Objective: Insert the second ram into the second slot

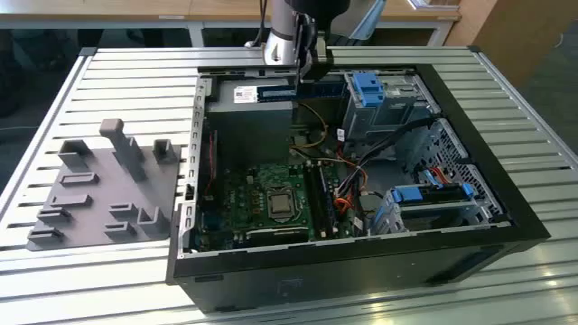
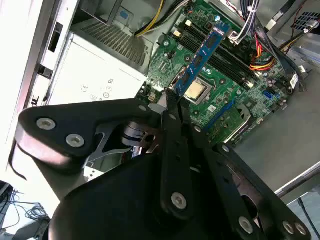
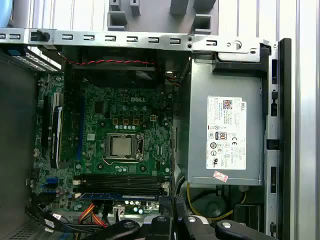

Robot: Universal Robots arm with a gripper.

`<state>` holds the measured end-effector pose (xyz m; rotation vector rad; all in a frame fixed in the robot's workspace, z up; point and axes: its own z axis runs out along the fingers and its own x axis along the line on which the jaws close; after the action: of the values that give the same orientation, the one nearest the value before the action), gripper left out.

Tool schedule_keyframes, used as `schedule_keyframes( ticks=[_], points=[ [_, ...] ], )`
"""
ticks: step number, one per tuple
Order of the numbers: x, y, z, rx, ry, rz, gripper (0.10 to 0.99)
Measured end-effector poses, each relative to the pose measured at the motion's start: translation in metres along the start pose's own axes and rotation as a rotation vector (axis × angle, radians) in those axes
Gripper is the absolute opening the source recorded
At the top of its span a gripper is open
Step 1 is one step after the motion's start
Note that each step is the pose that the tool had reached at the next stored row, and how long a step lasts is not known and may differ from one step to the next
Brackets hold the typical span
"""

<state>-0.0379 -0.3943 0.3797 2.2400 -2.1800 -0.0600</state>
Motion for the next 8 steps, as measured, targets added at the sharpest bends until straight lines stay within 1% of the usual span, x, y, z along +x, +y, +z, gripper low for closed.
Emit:
schedule_keyframes(
  ticks=[8],
  points=[
    [0.0, 0.0, 0.0, 0.0, 0.0, 0.002, 0.137]
  ],
)
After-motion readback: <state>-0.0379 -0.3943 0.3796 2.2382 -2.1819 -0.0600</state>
